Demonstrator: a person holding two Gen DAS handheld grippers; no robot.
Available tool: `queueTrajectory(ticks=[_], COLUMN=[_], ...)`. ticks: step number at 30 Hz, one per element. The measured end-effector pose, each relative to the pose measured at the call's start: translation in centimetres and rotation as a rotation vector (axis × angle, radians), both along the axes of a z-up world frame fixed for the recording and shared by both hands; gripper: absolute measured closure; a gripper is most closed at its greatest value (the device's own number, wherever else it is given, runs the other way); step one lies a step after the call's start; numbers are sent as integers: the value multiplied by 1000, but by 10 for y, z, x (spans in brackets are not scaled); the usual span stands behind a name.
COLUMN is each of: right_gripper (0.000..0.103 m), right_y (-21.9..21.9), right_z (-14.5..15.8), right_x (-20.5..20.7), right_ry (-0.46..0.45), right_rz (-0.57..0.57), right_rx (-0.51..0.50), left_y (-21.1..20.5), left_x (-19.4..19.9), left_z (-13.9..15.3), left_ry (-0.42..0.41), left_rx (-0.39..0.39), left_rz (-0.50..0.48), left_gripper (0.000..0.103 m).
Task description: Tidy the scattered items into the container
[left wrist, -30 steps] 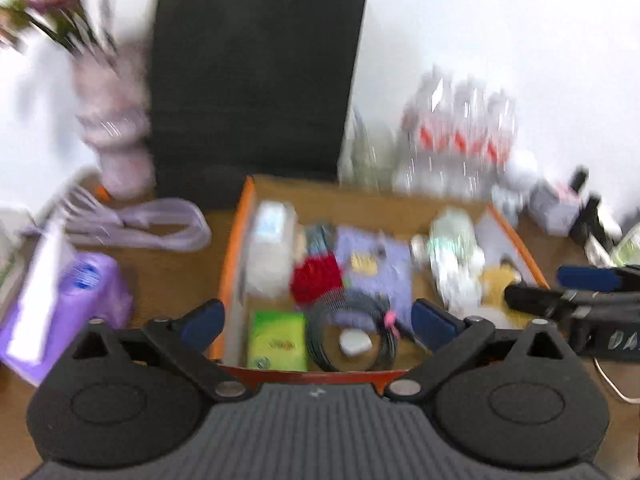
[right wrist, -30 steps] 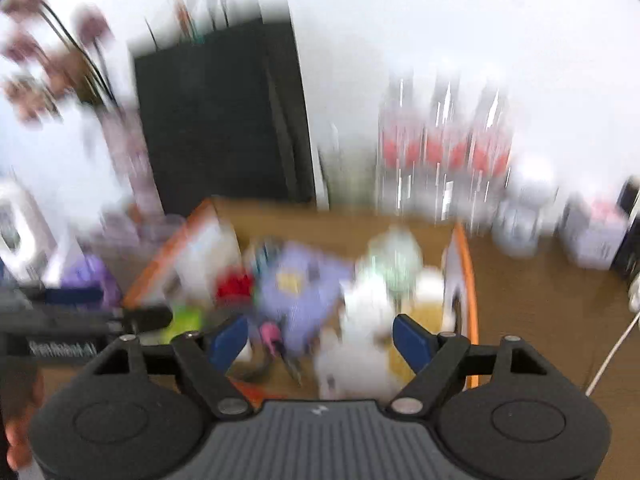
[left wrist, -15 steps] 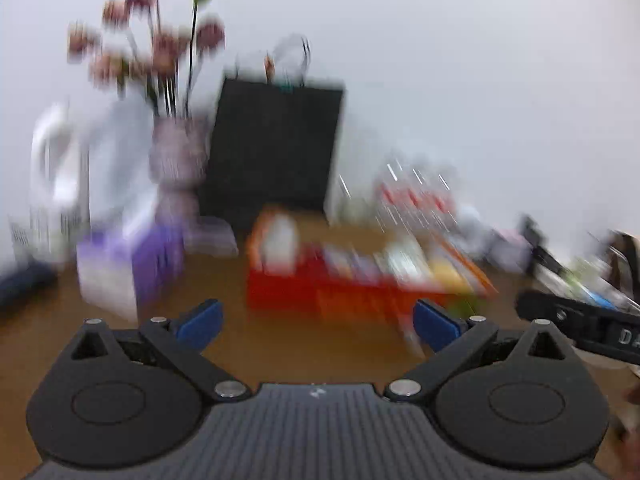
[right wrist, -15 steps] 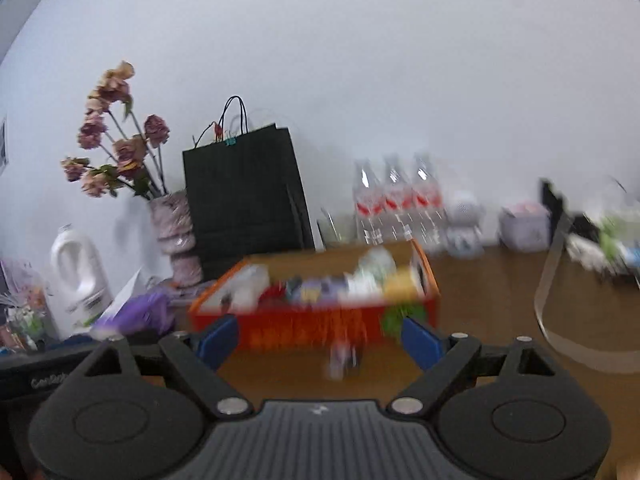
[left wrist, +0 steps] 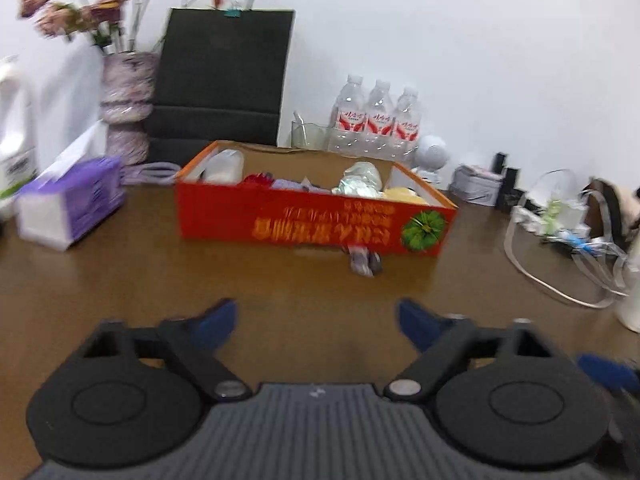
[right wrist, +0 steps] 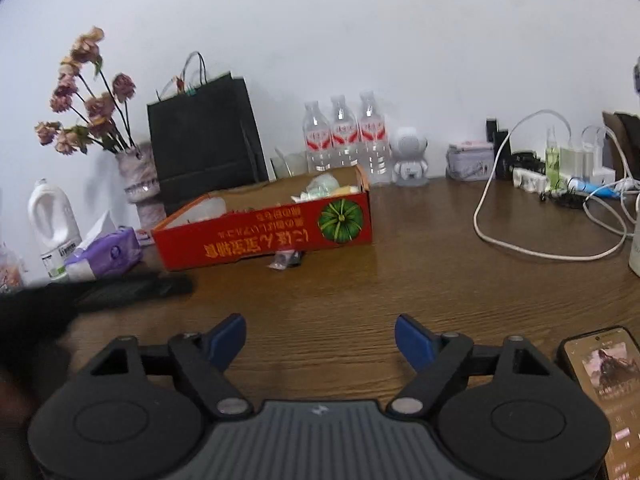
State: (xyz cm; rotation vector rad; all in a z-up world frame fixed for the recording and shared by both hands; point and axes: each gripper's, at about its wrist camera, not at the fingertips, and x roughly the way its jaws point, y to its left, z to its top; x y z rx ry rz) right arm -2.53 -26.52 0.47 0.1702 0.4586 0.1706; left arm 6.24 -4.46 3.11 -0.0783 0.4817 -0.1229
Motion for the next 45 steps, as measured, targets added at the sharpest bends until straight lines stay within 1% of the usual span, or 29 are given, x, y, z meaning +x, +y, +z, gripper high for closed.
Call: queueTrajectory(ticks=[2,3,5,8,10,11,12,14,16,18,20,22,24,26,28,30,31,32,33,34,35,37,39,41,43,45], right_gripper=[25,25,25,25,25,25,25,25,25,25,25,34,60,60,62,64,68,73,75,82,92,93,93,93,94,94], right_y=[-2,-3,-5,-6,-8,-8,-9,-10,-8,-2,6,18,35,55,70,82,87,90,91,93,94,98,96,95,92,88], right_z=[1,0,-2,-8,-10,-11,-11,-10,-9,-5,2,8,11,7,0,-8,-13,-17,-20,-20,-19,-19,-16,-4,15,30], right_x=[9,13,23,37,45,48,51,56,63,73,85,102,127,156,185,205,215,222,225,228,229,225,216,195,162,129], right_ry=[3,6,19,59,72,73,73,76,85,86,80,81,96,104,136,159,184,205,203,205,212,212,198,142,46,-27], right_rz=[-3,-7,-10,-10,-9,-9,-9,-9,4,20,37,64,93,87,88,82,77,71,66,61,58,73,85,91,101,104], right_rx=[-4,-3,6,20,30,33,34,37,38,28,2,-28,-71,-142,-179,-213,-229,-233,-237,-244,-251,-279,-251,-211,-171,-164], left_y=[-13,-20,-30,-40,-47,-49,-49,-46,-43,-38,-22,-4,10,21,32,40,42,42,43,43,43,42,41,41,38,35], left_x=[38,57,86,115,126,130,133,133,126,114,96,79,68,65,67,66,65,64,62,61,60,59,60,54,45,29], left_z=[-4,-6,-12,-18,-24,-28,-33,-36,-36,-34,-32,-30,-27,-24,-22,-20,-19,-18,-15,-13,-11,-11,-11,-8,-2,9], left_ry=[-2,13,50,77,109,135,164,168,165,160,159,154,122,94,90,90,87,81,70,59,50,43,41,-2,-38,-64], left_rx=[38,49,35,16,45,62,66,57,58,67,45,34,41,42,34,12,8,6,2,-4,-6,0,9,21,49,40], left_rz=[-8,-14,-48,-83,-100,-107,-112,-103,-121,-115,-107,-88,-57,-23,9,14,13,12,8,4,2,4,11,30,29,27], left_gripper=[36,36,36,36,52,74,83,87,89,91,91,91,91,91,91,91,91,91,91,91,91,91,91,91,91,91])
